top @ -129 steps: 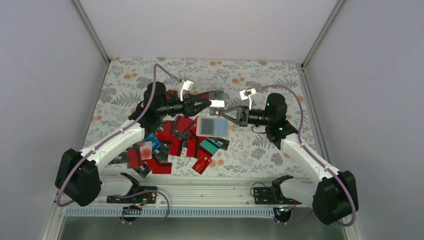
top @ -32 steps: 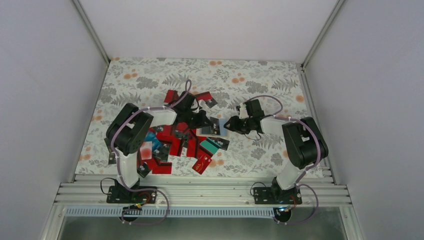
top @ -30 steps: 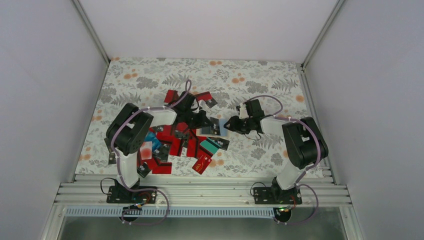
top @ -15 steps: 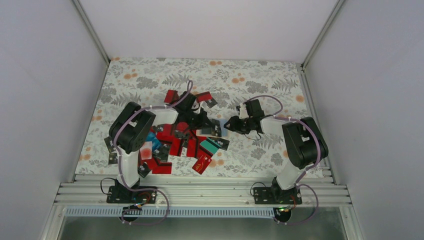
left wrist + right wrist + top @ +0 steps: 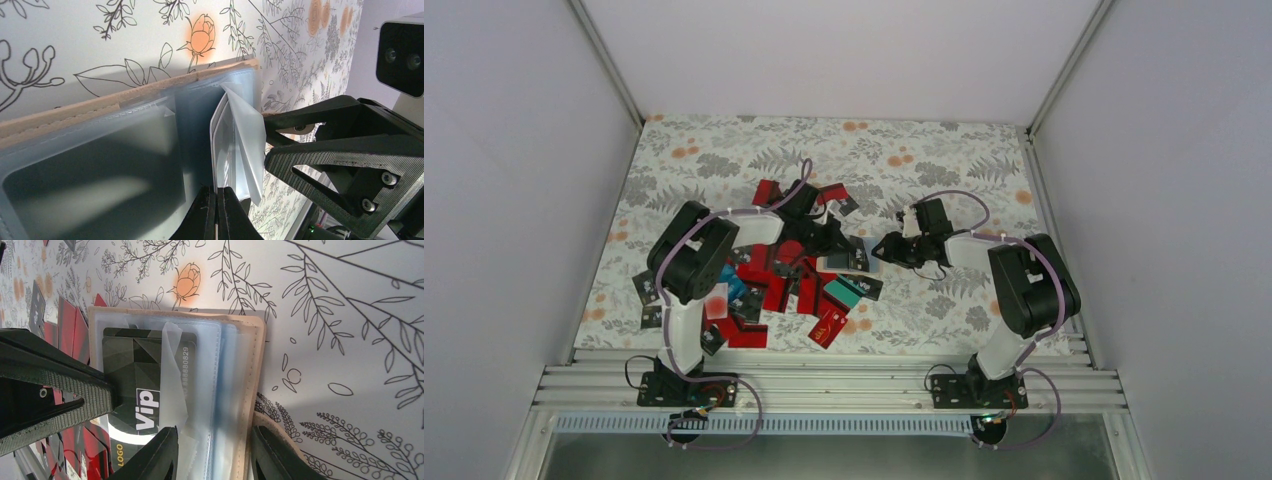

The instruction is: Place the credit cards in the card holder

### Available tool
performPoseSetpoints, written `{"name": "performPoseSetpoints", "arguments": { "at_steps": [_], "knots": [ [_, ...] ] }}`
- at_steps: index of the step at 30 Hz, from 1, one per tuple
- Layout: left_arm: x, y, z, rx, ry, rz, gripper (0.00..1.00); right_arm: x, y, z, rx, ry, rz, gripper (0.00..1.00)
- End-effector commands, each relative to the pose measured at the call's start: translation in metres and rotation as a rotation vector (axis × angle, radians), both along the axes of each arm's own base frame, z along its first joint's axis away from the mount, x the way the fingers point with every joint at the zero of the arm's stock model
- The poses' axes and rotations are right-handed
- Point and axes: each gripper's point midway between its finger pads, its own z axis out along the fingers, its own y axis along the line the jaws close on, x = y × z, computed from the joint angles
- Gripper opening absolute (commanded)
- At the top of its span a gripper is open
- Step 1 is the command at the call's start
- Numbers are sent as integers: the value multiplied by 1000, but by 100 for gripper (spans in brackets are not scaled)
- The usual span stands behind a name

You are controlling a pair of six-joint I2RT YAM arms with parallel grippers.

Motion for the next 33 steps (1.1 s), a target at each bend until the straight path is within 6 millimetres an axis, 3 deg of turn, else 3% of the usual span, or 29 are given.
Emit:
{"name": "performPoseSetpoints", "arguments": {
  "at_steps": [1,33],
  "knots": [
    [-4,9,-13,30,45,22,2,-5,-5,-16,-36,18,2,39],
    [5,-6,-24,19,79,-6,3,-6,-1,-20,-21,30,13,39]
  ]
}}
